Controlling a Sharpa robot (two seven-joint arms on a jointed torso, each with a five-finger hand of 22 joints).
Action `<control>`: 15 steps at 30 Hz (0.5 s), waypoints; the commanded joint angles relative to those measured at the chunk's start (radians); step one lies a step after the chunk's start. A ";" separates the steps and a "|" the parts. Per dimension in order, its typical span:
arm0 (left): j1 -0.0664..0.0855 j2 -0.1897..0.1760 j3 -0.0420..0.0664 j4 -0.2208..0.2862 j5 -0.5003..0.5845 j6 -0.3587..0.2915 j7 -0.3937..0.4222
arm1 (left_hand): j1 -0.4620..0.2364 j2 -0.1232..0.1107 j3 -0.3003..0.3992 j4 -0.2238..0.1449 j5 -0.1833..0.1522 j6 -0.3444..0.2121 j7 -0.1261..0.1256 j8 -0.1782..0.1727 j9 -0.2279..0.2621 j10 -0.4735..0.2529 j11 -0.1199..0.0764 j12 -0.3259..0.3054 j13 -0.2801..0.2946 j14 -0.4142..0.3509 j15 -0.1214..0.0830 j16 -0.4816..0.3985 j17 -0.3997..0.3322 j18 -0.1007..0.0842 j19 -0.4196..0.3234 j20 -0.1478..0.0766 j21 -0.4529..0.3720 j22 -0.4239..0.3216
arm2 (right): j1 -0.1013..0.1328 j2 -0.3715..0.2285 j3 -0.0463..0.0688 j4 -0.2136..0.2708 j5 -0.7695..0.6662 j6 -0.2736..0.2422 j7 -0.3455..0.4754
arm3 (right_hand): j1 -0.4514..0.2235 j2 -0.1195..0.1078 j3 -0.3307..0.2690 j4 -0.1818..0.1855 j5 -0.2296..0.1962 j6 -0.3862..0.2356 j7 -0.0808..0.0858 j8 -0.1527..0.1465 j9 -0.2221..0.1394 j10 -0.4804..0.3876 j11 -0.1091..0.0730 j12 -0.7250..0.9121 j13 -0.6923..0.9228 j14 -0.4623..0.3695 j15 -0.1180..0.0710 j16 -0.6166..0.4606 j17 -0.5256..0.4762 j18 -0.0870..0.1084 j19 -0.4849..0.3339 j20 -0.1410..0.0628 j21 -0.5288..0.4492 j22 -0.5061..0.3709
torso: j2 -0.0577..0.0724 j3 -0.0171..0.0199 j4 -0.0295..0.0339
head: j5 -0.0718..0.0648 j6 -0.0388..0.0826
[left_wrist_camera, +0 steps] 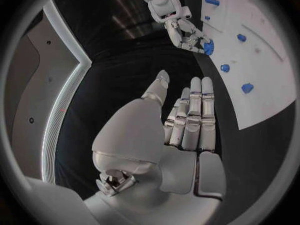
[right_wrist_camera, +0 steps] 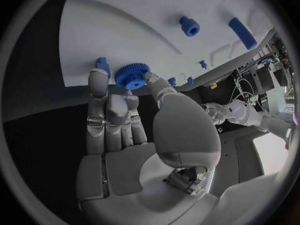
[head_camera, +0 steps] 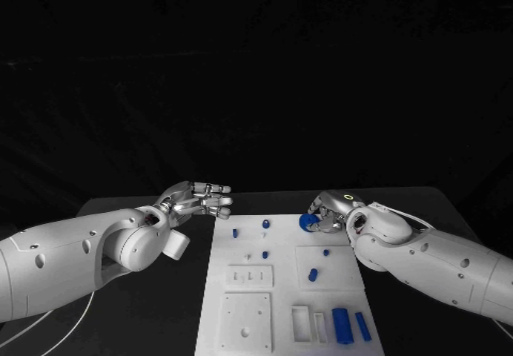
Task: Assemble the parts on the task board
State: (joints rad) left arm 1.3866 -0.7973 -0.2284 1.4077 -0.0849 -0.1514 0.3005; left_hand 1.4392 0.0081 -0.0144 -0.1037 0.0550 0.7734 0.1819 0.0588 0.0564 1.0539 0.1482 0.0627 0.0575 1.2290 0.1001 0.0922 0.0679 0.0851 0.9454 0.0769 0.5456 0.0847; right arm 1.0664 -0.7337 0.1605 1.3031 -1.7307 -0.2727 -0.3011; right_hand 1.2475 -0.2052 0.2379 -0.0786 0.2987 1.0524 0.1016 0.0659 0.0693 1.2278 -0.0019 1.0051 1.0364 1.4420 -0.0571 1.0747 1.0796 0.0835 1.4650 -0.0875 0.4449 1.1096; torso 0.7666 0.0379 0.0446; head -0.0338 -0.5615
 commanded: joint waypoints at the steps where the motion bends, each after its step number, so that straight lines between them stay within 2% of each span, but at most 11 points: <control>1: 0.001 0.002 0.000 0.002 0.002 0.012 0.008 | -0.004 0.002 0.006 -0.001 -0.001 -0.007 -0.001 -0.005 -0.001 -0.008 0.000 -0.002 0.001 -0.009 0.001 0.005 0.001 0.015 -0.004 0.005 0.008 -0.001 | -0.003 0.002 0.000 -0.004 0.001 0.043 0.001 | -0.008 0.000 0.006 0.001 0.008 0.008 -0.001 -0.003 0.000 0.005 0.000 0.008 0.003 0.009 0.000 0.006 0.003 0.007 0.025 0.007 0.001 0.004 | 0.000 0.0008 0.0012 | 0.000 -0.002; 10: 0.001 0.003 0.000 0.004 0.002 0.014 0.008 | -0.004 0.002 0.006 -0.001 -0.001 -0.007 -0.001 -0.005 -0.001 -0.008 0.000 -0.002 0.001 -0.009 0.001 0.005 0.001 0.015 -0.004 0.005 0.008 -0.001 | -0.006 0.005 0.000 -0.010 0.003 0.064 -0.002 | -0.010 0.002 0.021 -0.001 0.035 0.014 -0.003 -0.003 0.000 0.009 -0.001 0.016 0.012 0.010 -0.001 0.012 0.010 0.007 0.028 0.006 0.006 0.018 | 0.000 0.0017 -0.0001 | 0.005 -0.003; 13: 0.001 0.003 0.000 0.003 0.002 0.015 0.007 | -0.004 0.002 0.006 -0.001 -0.001 -0.007 -0.001 -0.005 -0.001 -0.008 0.000 -0.002 0.001 -0.009 0.001 0.005 0.001 0.015 -0.004 0.005 0.008 -0.001 | -0.007 0.005 0.000 -0.010 0.005 0.069 -0.003 | -0.023 -0.002 0.083 -0.014 0.035 0.025 -0.004 -0.003 -0.001 0.014 -0.003 0.024 0.023 0.011 -0.004 0.013 0.013 0.005 0.030 0.004 0.002 0.032 | 0.000 0.0013 0.0005 | 0.004 -0.004; 15: 0.001 0.003 0.000 0.003 0.002 0.015 0.007 | -0.004 0.002 0.006 -0.001 -0.001 -0.007 -0.001 -0.005 -0.001 -0.008 0.000 -0.002 0.001 -0.009 0.001 0.005 0.001 0.015 -0.004 0.005 0.008 -0.001 | -0.007 0.005 0.000 -0.010 0.005 0.072 -0.003 | -0.026 -0.002 0.114 -0.022 0.051 0.033 -0.005 -0.003 -0.001 0.016 -0.005 0.026 0.027 0.011 -0.004 0.015 0.015 0.004 0.031 0.004 0.001 0.038 | 0.000 0.0007 0.0009 | 0.003 -0.006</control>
State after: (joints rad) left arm 1.3865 -0.7963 -0.2289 1.4089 -0.0847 -0.1498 0.3005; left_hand 1.4392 0.0081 -0.0144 -0.1037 0.0550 0.7734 0.1819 0.0588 0.0564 1.0539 0.1482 0.0627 0.0574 1.2290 0.1001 0.0922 0.0679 0.0851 0.9453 0.0769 0.5497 0.0847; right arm 1.0661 -0.7290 0.1641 1.2954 -1.7251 -0.2511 -0.3012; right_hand 1.2302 -0.2090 0.3451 -0.0990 0.3450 1.0792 0.0944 0.0626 0.0670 1.2386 -0.0055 1.0259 1.0627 1.4454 -0.0606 1.0864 1.0936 0.0833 1.4651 -0.0875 0.4449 1.1461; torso 0.7666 0.0391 0.0451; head -0.0296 -0.5656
